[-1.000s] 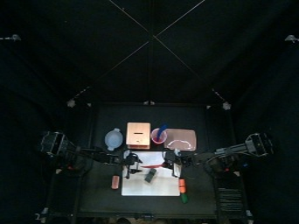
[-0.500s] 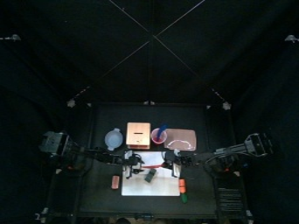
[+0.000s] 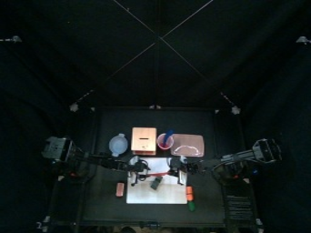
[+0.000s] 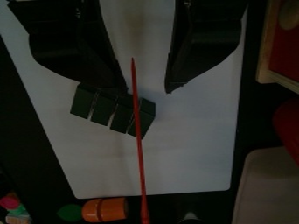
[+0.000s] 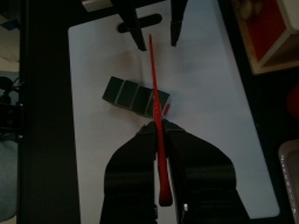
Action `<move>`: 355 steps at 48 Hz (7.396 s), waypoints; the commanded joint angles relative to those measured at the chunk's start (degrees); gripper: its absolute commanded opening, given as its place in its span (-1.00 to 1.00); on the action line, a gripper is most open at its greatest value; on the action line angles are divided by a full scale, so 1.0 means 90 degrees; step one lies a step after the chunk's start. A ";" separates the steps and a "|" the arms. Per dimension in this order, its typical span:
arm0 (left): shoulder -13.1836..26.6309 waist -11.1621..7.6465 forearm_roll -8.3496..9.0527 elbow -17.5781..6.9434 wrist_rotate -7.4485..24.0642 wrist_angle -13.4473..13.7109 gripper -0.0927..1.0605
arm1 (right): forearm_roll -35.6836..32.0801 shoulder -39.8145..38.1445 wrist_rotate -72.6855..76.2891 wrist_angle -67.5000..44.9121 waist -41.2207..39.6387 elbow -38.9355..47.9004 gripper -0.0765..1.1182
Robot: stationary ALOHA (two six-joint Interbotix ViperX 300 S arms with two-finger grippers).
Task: Place sushi on board then cut the sushi with the knife then place the pieces on the plate
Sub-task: Grasp knife edge with left hand
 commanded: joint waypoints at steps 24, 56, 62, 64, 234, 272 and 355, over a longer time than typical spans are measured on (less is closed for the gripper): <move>-0.1309 -0.0039 -0.0195 0.0488 -0.0049 0.0068 0.53 | -0.0029 -0.0352 -0.0010 0.0449 -0.0078 -0.0107 -0.21; -0.0537 -0.1504 -0.0918 0.0127 -0.0039 0.0000 0.52 | 0.0000 -0.1074 0.0000 0.0869 -0.0596 0.0352 -0.21; -0.0098 -0.1504 -0.0918 -0.0078 -0.0039 0.0010 0.52 | 0.0107 -0.1201 0.0000 0.0869 -0.0635 0.0508 -0.21; 0.0000 -0.1504 -0.0918 -0.0156 -0.0039 0.0020 0.52 | 0.0127 -0.1230 0.0000 0.0869 -0.0645 0.0557 -0.21; 0.0137 0.0146 -0.0098 -0.0928 -0.0010 0.0664 0.45 | -0.0361 -0.1162 -0.0029 -0.0430 0.0068 0.0693 -0.21; 0.0117 -0.0342 -0.0254 -0.0859 -0.0039 0.0967 0.08 | 0.0186 -0.0127 -0.0020 -0.0303 0.0449 0.0547 -0.21; 0.0635 -0.0361 -0.0508 -0.0908 -0.0039 0.1016 0.08 | 0.0127 0.0664 -0.0020 0.0547 0.0205 0.0195 -0.21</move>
